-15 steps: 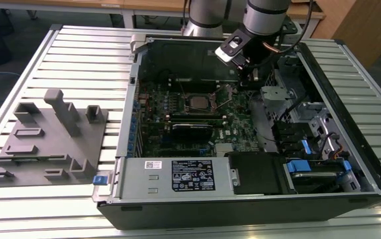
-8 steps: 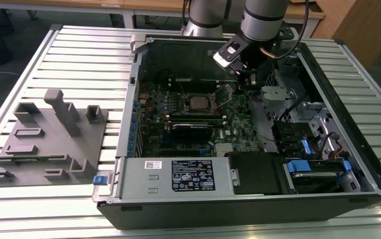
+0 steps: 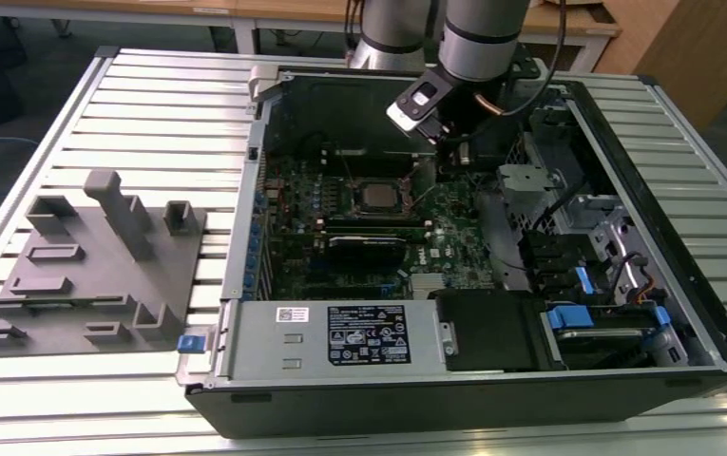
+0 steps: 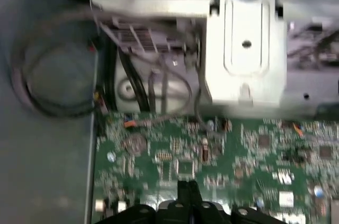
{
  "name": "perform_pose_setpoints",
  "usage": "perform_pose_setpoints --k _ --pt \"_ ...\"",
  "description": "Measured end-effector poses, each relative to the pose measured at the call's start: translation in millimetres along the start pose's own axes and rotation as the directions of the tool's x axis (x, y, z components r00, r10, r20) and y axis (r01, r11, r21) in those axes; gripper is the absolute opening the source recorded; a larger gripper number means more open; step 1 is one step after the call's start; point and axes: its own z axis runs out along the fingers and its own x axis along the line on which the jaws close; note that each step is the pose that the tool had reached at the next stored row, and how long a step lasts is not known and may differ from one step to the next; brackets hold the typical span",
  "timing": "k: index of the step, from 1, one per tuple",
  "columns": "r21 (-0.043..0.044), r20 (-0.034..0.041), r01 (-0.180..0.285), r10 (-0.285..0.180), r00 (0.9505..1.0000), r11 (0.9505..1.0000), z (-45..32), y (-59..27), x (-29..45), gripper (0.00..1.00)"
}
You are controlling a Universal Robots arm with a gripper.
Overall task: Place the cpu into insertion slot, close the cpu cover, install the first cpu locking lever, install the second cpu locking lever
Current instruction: 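Close the cpu cover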
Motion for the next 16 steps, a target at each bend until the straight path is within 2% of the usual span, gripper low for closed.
perform_pose_setpoints --k 12,16 --pt "0.0001 0.0002 0.0 0.0 1.0 1.0 4.7 -44.0 0.9 0.1" --pt "0.0001 0.0001 0.0 0.0 1.0 1.0 5.8 -52.6 1.2 0.1"
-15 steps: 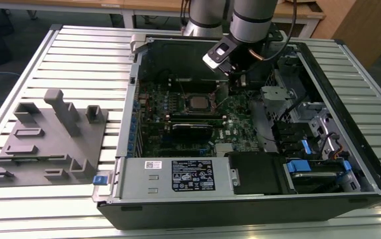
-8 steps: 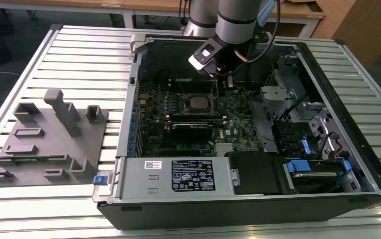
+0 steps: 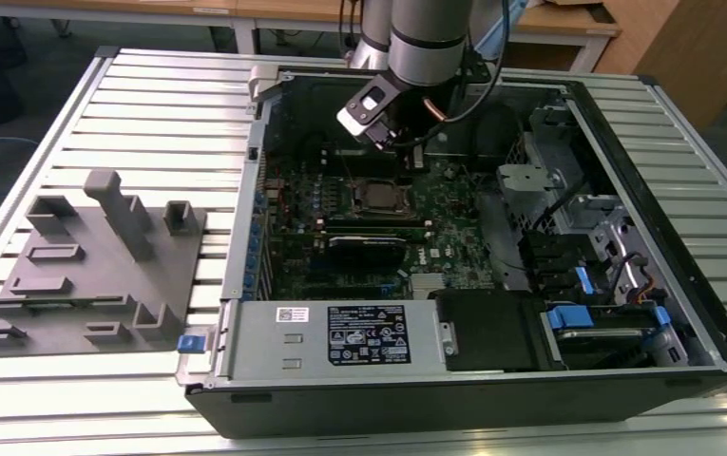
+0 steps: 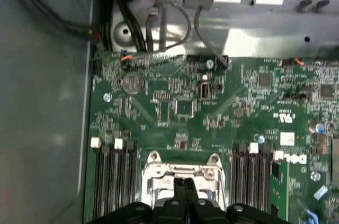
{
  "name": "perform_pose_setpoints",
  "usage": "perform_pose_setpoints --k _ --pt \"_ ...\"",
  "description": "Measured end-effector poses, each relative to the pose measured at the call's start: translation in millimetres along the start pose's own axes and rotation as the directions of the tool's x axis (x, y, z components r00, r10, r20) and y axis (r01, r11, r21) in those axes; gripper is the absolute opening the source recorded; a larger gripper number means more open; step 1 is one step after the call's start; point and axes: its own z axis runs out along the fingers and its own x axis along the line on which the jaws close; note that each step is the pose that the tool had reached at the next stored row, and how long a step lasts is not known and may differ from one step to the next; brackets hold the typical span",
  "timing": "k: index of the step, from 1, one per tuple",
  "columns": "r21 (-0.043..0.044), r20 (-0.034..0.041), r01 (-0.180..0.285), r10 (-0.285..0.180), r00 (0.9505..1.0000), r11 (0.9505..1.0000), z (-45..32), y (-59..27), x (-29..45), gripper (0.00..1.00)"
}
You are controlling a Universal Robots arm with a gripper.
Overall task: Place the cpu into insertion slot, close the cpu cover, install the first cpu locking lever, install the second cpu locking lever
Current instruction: 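Close the cpu cover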
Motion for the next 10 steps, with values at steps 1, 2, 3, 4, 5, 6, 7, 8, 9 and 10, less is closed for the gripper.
perform_pose_setpoints --k 1,2,3,4,5,6,7,8,9,10 --pt "0.0 0.0002 0.0 0.0 1.0 1.0 0.0 0.0 0.0 0.1" --pt "0.0001 0.0002 0.0 0.0 1.0 1.0 0.0 0.0 0.0 0.1" --pt "0.0001 0.0002 0.0 0.0 1.0 1.0 0.0 0.0 0.0 0.1" --pt "0.0 0.0002 0.0 0.0 1.0 1.0 0.0 0.0 0.0 0.1" --pt "0.0001 0.0002 0.0 0.0 1.0 1.0 0.1 0.0 0.0 0.1" --pt "0.0036 -0.0002 0.0 0.0 1.0 1.0 0.3 0.0 0.0 0.1" --pt "0.013 -0.0005 0.0 0.0 1.0 0.9999 0.7 0.0 0.1 0.1" --pt "0.0257 -0.0005 0.0 0.0 1.0 0.9997 1.1 0.0 0.0 0.1" --pt "0.0388 -0.0007 0.0 0.0 1.0 0.9992 1.5 -0.1 0.0 0.1" --pt "0.0509 -0.0011 0.0 0.0 1.0 0.9987 1.9 -0.1 0.0 0.1"
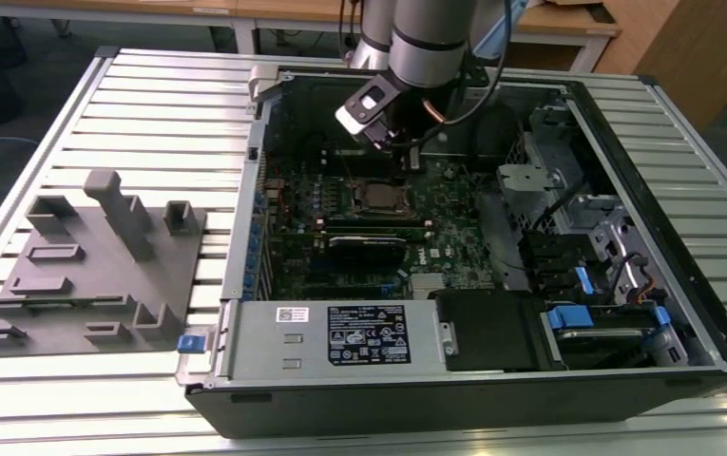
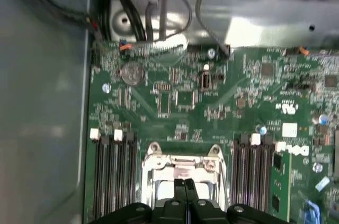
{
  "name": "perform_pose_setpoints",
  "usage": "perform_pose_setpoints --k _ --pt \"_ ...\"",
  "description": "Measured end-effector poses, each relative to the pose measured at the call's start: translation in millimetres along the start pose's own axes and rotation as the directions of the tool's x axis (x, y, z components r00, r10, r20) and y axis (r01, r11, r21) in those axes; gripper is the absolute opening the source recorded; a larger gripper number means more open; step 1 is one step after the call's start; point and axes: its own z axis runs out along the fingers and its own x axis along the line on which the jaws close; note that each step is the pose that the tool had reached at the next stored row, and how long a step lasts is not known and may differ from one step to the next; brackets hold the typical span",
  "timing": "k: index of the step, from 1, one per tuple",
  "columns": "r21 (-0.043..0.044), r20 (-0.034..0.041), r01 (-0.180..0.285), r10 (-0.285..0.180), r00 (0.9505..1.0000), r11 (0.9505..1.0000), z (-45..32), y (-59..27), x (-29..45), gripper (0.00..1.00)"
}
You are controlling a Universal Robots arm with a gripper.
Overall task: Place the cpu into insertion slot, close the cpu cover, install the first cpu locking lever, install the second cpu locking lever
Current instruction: 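Close the cpu cover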
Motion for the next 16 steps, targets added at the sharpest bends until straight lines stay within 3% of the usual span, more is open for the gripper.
perform_pose_setpoints --k 1,2,7,10,13,16 --pt "0.0116 0.0 0.0 0.0 1.0 0.9999 0.4 0.0 0.0 0.1" --pt "0.0154 0.0 0.0 0.0 1.0 0.9999 0.4 0.0 -0.1 0.1" --pt "0.0181 -0.0002 0.001 -0.001 1.0 0.9998 0.6 -0.3 0.0 0.1" --pt "0.0184 -0.0003 0.045 -0.045 0.999 0.9988 1.0 -0.3 0.0 0.1" --pt "0.0187 -0.0001 0.099 -0.099 0.9951 0.9949 1.5 -0.4 0.0 0.1" --pt "0.019 0.0001 0.154 -0.154 0.988 0.9879 2.2 -0.4 0.0 0.1"
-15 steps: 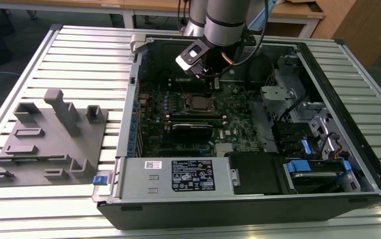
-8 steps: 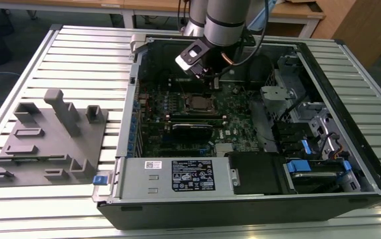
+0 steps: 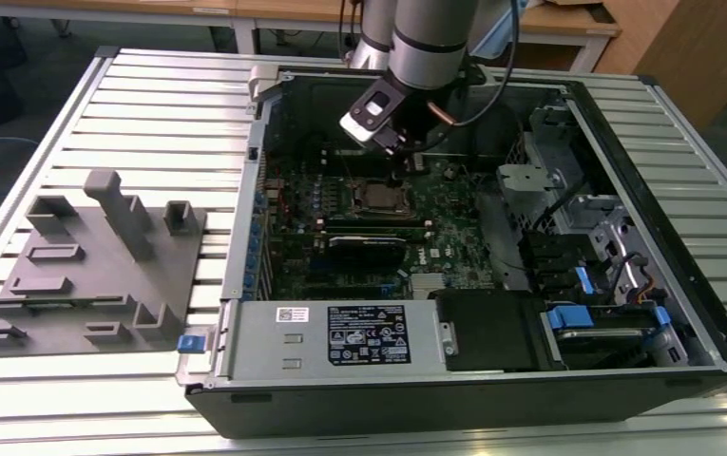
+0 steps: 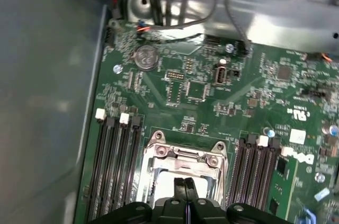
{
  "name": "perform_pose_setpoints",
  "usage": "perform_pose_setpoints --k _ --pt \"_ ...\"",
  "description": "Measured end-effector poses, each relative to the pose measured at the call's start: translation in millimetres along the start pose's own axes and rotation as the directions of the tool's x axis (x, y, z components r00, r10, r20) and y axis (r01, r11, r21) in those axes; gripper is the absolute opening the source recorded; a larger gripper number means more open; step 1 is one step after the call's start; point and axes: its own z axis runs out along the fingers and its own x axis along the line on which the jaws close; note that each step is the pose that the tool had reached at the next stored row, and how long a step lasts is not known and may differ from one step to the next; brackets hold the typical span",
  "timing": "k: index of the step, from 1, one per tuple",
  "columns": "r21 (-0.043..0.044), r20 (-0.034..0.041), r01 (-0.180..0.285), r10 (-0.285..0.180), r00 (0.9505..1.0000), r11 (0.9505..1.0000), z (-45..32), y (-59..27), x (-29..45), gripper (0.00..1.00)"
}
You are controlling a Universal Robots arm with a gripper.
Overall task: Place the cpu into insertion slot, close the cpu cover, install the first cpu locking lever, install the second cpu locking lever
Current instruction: 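Close the cpu cover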
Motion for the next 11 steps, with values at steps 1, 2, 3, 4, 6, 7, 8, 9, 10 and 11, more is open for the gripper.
perform_pose_setpoints --k 1,2,3,4,6,7,8,9,10,11 --pt "0.0001 0.0004 0.018 -0.018 0.9998 0.9998 0.3 0.0 0.0 0.1" --pt "0.0003 0.0008 0.036 -0.036 0.9994 0.9994 0.5 0.0 0.0 0.1" --pt "0.0004 0.0012 0.054 -0.054 0.9985 0.9985 0.7 0.0 0.0 0.1" --pt "0.0005 0.0016 0.072 -0.072 0.9974 0.9974 1.0 0.0 0.0 0.1" --pt "0.0008 0.0024 0.108 -0.108 0.9942 0.9942 1.5 0.0 0.0 0.1" --pt "0.001 0.0028 0.127 -0.127 0.992 0.992 1.8 0.0 0.0 0.1" --pt "0.0013 0.0033 0.144 -0.144 0.9895 0.9895 1.8 0.0 0.0 0.1" --pt "0.0015 0.0037 0.162 -0.162 0.9868 0.9868 2.0 0.0 0.0 0.1" --pt "0.0016 0.004 0.18 -0.18 0.9837 0.9837 2.2 0.0 0.0 0.1" --pt "0.0017 0.0043 0.198 -0.198 0.9802 0.9802 2.3 0.0 0.0 0.1"
